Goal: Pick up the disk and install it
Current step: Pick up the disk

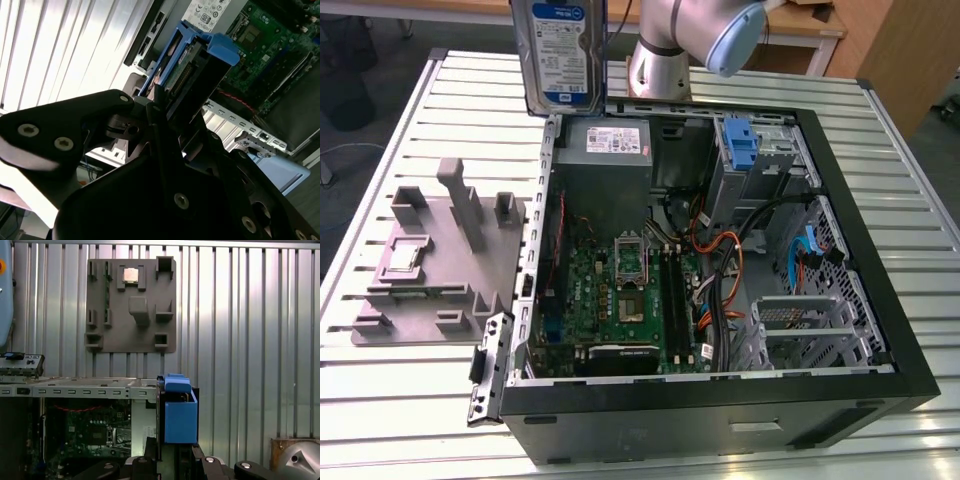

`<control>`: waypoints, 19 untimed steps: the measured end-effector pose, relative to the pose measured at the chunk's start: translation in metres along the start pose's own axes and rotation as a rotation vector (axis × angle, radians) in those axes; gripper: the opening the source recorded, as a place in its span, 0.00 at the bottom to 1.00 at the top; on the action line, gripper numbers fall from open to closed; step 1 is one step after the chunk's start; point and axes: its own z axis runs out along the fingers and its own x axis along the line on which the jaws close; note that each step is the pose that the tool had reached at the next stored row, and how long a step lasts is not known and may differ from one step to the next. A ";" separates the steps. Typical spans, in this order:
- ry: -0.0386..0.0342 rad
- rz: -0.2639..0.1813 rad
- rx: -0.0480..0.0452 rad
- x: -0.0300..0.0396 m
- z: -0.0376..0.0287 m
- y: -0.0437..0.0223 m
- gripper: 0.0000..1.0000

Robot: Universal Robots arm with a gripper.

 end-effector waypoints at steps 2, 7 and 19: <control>0.0001 0.000 0.0000 0.0000 0.0000 -0.0064 0.35; 0.0000 0.000 0.0000 0.0000 0.0000 -0.0220 0.35; 0.0001 0.000 -0.0001 0.0000 0.0001 -0.0291 0.35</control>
